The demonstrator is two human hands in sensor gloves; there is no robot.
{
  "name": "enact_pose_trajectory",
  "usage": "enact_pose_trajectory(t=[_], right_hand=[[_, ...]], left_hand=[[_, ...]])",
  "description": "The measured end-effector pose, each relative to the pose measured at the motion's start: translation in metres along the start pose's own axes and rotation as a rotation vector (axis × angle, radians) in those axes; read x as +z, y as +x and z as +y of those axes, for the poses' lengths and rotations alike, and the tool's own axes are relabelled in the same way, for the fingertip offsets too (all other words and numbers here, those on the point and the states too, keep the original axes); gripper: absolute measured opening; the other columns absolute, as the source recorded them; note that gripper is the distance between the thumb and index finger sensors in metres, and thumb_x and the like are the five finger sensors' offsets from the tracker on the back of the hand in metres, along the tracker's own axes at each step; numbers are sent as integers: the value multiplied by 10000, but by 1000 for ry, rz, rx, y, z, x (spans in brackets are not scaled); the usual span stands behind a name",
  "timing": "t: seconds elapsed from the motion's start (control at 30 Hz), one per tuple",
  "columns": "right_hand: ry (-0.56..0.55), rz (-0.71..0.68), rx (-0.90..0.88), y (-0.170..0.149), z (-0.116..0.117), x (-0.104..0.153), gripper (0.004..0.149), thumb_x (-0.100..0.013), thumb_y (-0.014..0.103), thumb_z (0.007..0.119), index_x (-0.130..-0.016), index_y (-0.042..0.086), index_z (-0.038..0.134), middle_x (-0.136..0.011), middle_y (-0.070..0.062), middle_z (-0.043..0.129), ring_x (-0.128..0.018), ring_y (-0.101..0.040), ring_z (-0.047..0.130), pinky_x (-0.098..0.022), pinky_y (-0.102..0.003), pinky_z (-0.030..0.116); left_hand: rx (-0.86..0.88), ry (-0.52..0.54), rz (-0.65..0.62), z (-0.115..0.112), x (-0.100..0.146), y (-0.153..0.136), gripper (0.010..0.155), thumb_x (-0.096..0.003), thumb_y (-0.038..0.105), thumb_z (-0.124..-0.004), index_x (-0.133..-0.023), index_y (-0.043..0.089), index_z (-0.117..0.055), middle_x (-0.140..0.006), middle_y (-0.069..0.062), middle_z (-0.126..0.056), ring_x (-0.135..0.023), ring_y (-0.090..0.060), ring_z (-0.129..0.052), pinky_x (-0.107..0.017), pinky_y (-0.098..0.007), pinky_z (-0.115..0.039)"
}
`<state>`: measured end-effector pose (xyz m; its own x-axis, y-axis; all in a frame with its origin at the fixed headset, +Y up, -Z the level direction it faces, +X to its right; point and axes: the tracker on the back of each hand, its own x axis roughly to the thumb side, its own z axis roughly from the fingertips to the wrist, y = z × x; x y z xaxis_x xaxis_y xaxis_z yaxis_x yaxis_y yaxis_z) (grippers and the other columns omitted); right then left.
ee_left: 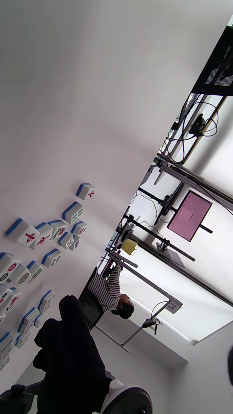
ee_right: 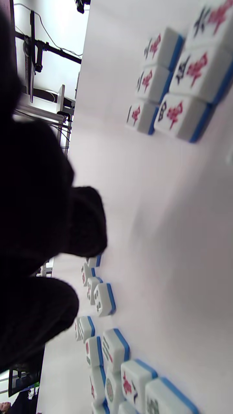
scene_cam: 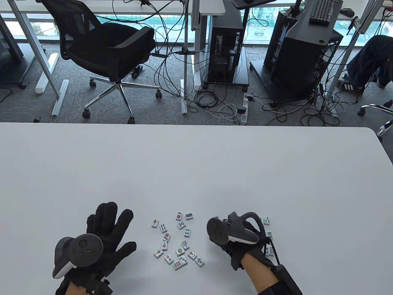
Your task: Mahjong suit sorting
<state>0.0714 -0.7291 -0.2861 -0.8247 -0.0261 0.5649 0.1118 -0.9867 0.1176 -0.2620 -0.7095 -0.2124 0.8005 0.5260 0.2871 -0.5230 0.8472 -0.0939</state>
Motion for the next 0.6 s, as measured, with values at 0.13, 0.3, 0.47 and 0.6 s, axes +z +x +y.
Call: enact_pose_trajectory(t=[0.13, 0.3, 0.47, 0.6], right_hand=[[74, -78, 24, 30, 7, 0, 577, -440, 469, 799, -839, 54, 837, -435, -63, 981, -133, -131, 901, -94, -283, 814], [139, -93, 72, 46, 19, 2, 590, -434, 487, 803, -828, 49, 846, -430, -67, 982, -128, -131, 900, -91, -284, 813], [138, -26, 79, 39, 26, 3, 573, -445, 484, 787, -813, 50, 854, -419, -57, 983, -117, -123, 898, -80, -277, 812], [132, 32, 66, 30, 27, 6, 557, -454, 464, 786, -810, 42, 855, -417, -68, 982, -116, -130, 898, -79, -283, 812]], left_hand=[[1, 0, -3, 0, 0, 0, 816, -445, 750, -562, -1100, 451, -177, -1093, 162, 146, -1074, -174, 166, -739, -545, 47], [2, -1, -7, -1, 0, 0, 816, -447, 749, -561, -1101, 449, -176, -1092, 162, 145, -1075, -173, 164, -740, -545, 45], [2, -1, -9, -1, 1, 0, 816, -446, 750, -560, -1100, 450, -175, -1091, 162, 148, -1074, -174, 166, -740, -545, 46], [2, -1, -10, -1, 1, 0, 817, -446, 750, -562, -1100, 450, -176, -1091, 162, 148, -1075, -175, 165, -739, -546, 45]])
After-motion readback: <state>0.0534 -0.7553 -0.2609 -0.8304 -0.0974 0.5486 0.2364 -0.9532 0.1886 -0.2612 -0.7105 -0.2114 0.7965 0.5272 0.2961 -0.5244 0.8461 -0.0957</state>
